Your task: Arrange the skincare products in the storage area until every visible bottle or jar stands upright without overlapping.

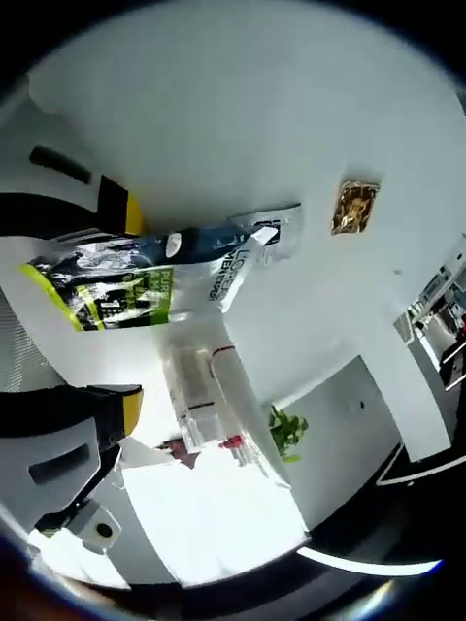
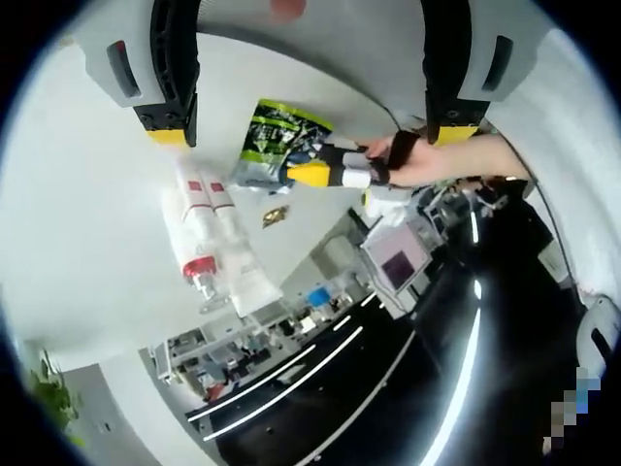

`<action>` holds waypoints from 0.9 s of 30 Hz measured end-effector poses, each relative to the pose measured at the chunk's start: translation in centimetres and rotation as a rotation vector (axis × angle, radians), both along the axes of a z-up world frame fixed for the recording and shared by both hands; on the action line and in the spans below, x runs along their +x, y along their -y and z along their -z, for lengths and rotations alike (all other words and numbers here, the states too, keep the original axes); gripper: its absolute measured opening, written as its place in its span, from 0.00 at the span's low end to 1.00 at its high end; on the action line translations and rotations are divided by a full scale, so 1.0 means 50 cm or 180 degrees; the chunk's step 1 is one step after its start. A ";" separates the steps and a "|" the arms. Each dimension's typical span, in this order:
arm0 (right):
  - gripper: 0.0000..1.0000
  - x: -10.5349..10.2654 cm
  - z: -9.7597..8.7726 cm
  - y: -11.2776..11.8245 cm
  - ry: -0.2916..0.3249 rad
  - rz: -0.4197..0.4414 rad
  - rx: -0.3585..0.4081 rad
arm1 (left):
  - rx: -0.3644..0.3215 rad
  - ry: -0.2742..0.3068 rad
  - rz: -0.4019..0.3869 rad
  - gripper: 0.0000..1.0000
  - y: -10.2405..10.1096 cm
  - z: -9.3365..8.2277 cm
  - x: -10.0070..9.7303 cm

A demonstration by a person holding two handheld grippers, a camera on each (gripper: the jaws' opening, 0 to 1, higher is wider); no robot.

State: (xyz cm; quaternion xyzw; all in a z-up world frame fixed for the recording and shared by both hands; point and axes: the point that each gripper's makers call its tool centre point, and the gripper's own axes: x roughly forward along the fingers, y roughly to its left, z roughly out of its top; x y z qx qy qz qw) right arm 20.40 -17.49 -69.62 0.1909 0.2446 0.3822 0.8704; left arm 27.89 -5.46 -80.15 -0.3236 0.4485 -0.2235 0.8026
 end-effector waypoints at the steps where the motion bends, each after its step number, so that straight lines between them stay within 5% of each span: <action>1: 0.97 0.000 0.000 0.000 -0.0002 0.0003 0.0002 | 0.0114 0.0093 0.0084 0.55 -0.001 -0.004 0.000; 5: 0.97 0.000 0.002 0.002 -0.0013 0.0001 0.0000 | 0.0581 0.0359 0.0448 0.58 -0.013 -0.001 0.001; 13: 0.97 0.000 0.003 0.002 -0.0029 0.0008 0.0000 | 0.0884 0.0462 0.0747 0.59 -0.013 -0.006 -0.017; 21: 0.97 0.000 0.004 0.001 -0.0042 0.0007 -0.0005 | 0.2040 0.1216 0.1652 0.60 -0.046 -0.003 0.018; 24: 0.97 -0.001 0.005 0.002 -0.0045 0.0007 -0.0008 | 0.2079 0.1475 0.1957 0.60 -0.034 0.006 0.032; 27: 0.97 -0.001 0.005 0.002 -0.0053 0.0010 -0.0005 | 0.2030 0.1496 0.2090 0.60 -0.011 0.012 0.032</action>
